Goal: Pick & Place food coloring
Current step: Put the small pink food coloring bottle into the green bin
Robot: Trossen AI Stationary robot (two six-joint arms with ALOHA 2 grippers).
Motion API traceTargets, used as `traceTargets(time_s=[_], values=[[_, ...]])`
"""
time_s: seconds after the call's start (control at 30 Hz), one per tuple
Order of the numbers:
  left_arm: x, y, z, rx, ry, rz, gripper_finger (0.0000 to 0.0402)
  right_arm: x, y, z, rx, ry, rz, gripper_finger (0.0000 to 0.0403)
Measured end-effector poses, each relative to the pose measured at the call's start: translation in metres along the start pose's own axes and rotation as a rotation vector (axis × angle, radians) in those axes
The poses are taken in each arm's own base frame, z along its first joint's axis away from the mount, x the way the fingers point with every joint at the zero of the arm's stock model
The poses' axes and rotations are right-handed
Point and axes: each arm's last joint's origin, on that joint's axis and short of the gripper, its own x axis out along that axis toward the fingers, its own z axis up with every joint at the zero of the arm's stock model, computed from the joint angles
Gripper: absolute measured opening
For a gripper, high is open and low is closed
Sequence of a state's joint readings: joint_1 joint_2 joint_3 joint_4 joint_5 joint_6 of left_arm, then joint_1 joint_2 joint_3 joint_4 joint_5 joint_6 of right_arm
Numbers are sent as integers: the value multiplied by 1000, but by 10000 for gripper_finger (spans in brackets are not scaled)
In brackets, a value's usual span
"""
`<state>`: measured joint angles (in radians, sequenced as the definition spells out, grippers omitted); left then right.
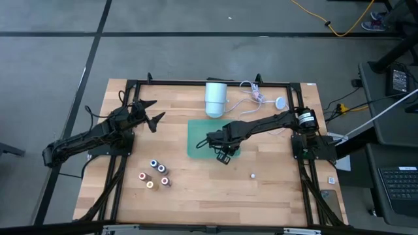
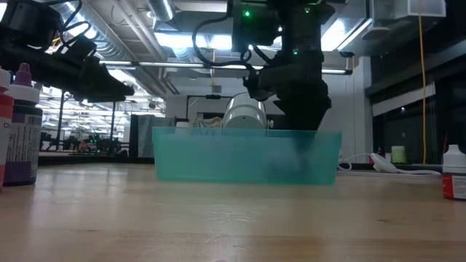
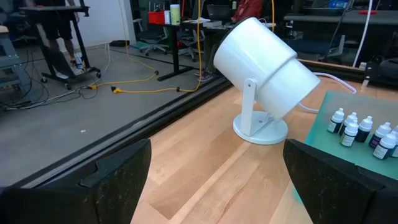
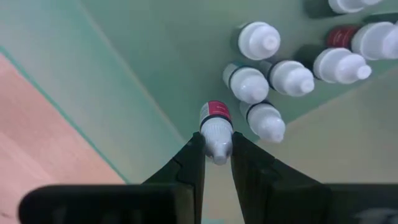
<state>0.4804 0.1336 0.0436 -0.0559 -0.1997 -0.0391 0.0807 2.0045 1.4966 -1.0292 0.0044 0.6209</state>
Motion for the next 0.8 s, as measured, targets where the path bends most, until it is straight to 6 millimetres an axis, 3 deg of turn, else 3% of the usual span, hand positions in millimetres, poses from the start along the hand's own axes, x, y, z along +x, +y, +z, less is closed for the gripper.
traceTargets(time_s=[0.2,0.63,0.8], values=[[0,0,0,0,0,0,361,1,0,0,-1,0,-2,76],[0,0,0,0,0,0,361,1,-3,1,13,4,-5,132],[0,0,0,0,0,0,361,-9,-5,-1,15,-14,7,133]])
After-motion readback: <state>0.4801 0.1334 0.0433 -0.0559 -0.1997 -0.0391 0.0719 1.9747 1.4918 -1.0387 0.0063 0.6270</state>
